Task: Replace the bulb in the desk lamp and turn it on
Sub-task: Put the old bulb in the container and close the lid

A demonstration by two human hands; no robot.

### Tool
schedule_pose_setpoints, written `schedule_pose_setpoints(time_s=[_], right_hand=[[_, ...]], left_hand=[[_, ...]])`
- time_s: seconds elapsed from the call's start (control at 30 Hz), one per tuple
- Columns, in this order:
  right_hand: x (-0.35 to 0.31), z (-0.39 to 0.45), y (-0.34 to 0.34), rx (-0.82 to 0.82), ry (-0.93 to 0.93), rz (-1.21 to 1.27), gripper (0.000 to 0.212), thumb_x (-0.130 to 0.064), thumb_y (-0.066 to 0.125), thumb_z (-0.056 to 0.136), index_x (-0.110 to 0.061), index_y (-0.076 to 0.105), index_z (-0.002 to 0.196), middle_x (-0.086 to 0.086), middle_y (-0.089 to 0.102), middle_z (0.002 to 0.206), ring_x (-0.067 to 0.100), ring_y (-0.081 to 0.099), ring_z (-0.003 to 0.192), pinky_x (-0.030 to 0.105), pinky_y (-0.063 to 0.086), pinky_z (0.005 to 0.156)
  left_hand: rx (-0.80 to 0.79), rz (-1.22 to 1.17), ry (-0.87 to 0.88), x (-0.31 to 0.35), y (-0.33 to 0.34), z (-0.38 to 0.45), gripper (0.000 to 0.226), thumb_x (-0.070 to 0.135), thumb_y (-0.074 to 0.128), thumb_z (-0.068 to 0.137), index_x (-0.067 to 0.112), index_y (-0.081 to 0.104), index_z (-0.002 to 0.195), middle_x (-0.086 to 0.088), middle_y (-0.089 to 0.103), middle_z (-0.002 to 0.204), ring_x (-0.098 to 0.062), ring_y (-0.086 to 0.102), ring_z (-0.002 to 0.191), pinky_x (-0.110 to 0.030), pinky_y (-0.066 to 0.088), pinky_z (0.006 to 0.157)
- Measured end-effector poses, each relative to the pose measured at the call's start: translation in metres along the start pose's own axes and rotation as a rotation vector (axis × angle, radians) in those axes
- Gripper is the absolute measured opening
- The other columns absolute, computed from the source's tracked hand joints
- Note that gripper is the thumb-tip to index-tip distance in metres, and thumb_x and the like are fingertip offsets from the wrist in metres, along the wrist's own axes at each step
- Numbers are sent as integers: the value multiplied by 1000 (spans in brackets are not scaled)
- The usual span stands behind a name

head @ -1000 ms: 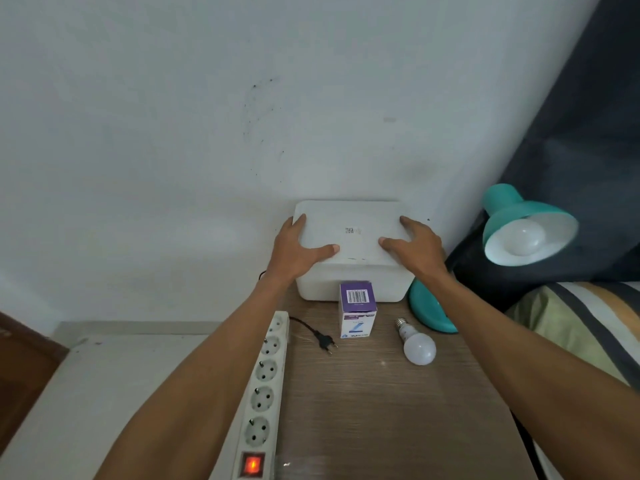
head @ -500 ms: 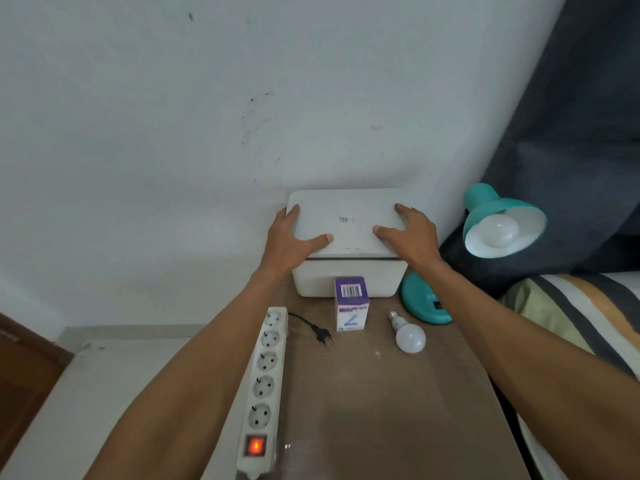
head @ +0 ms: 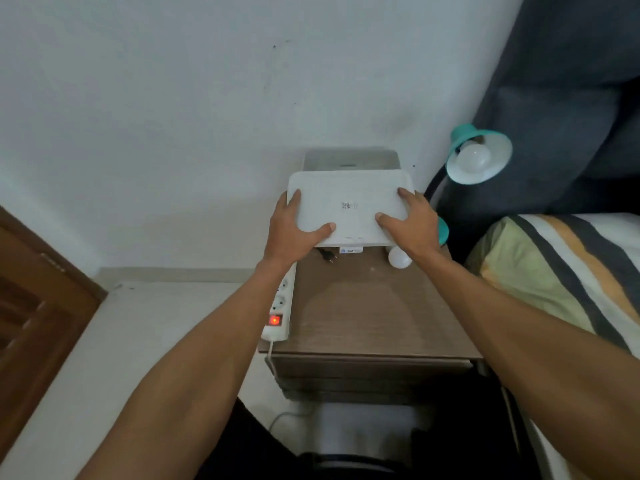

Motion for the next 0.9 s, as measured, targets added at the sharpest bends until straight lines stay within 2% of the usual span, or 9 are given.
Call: schedule_pose_setpoints(time_s=[0.13, 0.23, 0.33, 0.4, 0.5, 0.7, 0.9], right_hand=[[31, -52, 9, -31, 58, -65, 77, -49, 71, 77, -19, 48, 145, 10, 44, 151, 31, 42, 136, 50, 36, 113], [55, -90, 18, -55, 106, -100, 73, -46, 71, 83, -22, 45, 147, 10, 42, 153, 30, 42, 136, 49, 39, 111], [74, -121, 21, -65, 161, -129, 71, -46, 70, 86, -26, 42, 148, 8, 44, 150, 30, 45, 133, 45, 42, 106], [86, -134, 22, -82, 192, -153, 70, -48, 68, 86, -26, 43, 148, 9, 46, 149, 30, 46, 132, 43, 42, 104], [104, -148, 24, -97, 220, -172, 70, -50, 69, 86, -21, 47, 146, 10, 47, 148, 30, 45, 133, 42, 40, 106], [129, -155, 35, -111, 267, -249, 73, -56, 65, 86, -20, 46, 147, 9, 39, 156, 32, 37, 141, 48, 35, 112], [141, -158, 46, -132, 238, -311, 75, -57, 63, 87, -19, 44, 148, 13, 32, 159, 34, 29, 146, 48, 30, 115]], left_hand=[[-44, 53, -55, -23, 18, -56, 110, 65, 80, 72, 12, 34, 156, -9, 33, 162, -27, 35, 147, -48, 36, 119], [-93, 129, -104, -43, 34, -90, 108, 67, 76, 77, 20, 26, 159, -5, 24, 167, -29, 29, 151, -51, 33, 121], [-162, 164, -140, -57, 50, -117, 105, 64, 74, 81, 21, 21, 161, -4, 17, 169, -28, 22, 154, -47, 26, 122], [-192, 168, -156, -64, 59, -130, 105, 64, 74, 81, 20, 22, 160, -4, 18, 169, -28, 23, 153, -46, 28, 121], [-246, 183, -176, -75, 75, -145, 107, 69, 72, 79, 21, 20, 160, -2, 20, 168, -28, 28, 151, -46, 33, 119], [-359, 253, -185, -83, 96, -150, 107, 69, 68, 83, 20, 13, 161, -6, 12, 169, -30, 22, 154, -45, 28, 121], [-364, 348, -145, -89, 104, -159, 108, 70, 60, 87, 20, 2, 162, -7, -1, 169, -30, 10, 157, -43, 23, 123]])
Point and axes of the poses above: each hand's wrist, its own z-axis towards the middle knuckle, its own y-axis out of the palm, x = y × z, the point moved 9 cm from there along z, towards the middle knuckle
